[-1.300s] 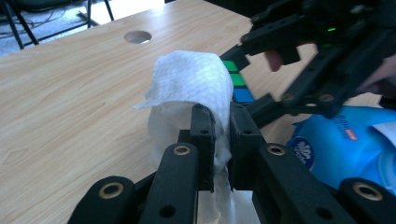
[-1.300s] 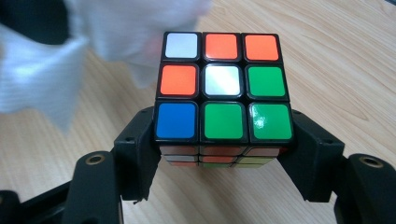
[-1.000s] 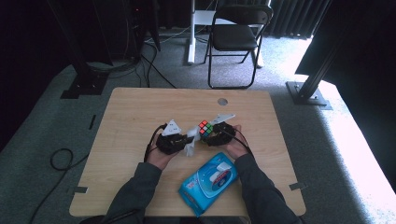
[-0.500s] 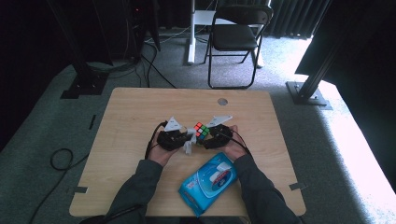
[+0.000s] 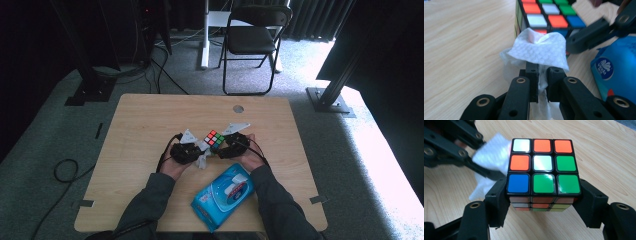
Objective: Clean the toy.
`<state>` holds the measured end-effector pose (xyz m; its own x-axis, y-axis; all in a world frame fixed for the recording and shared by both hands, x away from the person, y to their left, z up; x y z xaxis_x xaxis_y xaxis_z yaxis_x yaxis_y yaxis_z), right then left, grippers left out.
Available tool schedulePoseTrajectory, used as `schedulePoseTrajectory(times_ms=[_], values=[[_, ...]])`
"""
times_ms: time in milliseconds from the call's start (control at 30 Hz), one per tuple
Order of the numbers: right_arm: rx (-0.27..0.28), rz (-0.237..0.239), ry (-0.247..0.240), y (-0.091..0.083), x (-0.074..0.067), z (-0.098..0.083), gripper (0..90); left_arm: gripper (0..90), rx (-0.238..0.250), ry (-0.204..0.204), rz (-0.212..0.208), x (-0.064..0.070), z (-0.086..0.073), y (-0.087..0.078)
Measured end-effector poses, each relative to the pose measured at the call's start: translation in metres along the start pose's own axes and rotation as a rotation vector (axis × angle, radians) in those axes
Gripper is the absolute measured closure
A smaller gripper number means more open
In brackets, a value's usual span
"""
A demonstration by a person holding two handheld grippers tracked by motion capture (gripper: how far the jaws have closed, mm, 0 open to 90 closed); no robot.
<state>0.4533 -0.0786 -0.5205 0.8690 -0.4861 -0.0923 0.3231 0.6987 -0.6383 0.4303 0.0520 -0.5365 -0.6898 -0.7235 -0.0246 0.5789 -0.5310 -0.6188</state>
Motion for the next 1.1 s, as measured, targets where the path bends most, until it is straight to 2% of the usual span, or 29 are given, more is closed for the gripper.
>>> schedulePoseTrajectory(times_ms=[267,333,533,567,600,800,900,1100], values=[[0.018,0.0,0.012,-0.002,0.0,0.002,34.5,82.0,-0.024,0.014,-0.007,0.003,-0.003,0.005],[0.031,0.002,0.02,-0.002,0.001,0.003,34.5,82.0,-0.036,0.036,-0.008,0.008,-0.004,0.008],[0.034,0.004,0.023,-0.002,0.001,0.004,34.5,82.0,-0.015,0.074,-0.005,0.017,0.002,0.004],[0.034,0.005,0.026,-0.003,0.001,0.003,34.5,82.0,-0.015,0.074,-0.005,0.017,0.002,0.004],[0.034,0.006,0.027,-0.003,0.001,0.003,34.5,82.0,0.005,0.075,0.014,0.016,0.005,0.001],[0.015,0.003,0.017,-0.002,0.001,0.001,34.5,82.1,0.051,0.054,0.032,0.01,0.014,-0.009],[0.01,0.005,0.017,0.0,0.001,-0.001,34.5,82.1,0.061,0.048,0.03,0.009,0.015,-0.01],[-0.003,-0.015,0.011,0.002,0.002,-0.001,34.5,82.1,0.049,0.049,0.022,0.011,0.012,-0.007]])
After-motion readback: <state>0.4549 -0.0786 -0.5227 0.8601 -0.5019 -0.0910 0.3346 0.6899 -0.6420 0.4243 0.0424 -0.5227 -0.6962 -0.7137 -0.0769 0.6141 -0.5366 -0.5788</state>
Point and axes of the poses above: each handheld gripper's, and its own axes: y roughly forward along the jaws, z roughly out of its top, x roughly to its right, the point moved 7 cm from there along y, roughly forward along the jaws, and after that the axes turned 8 degrees about z, right-handed, at the moved point
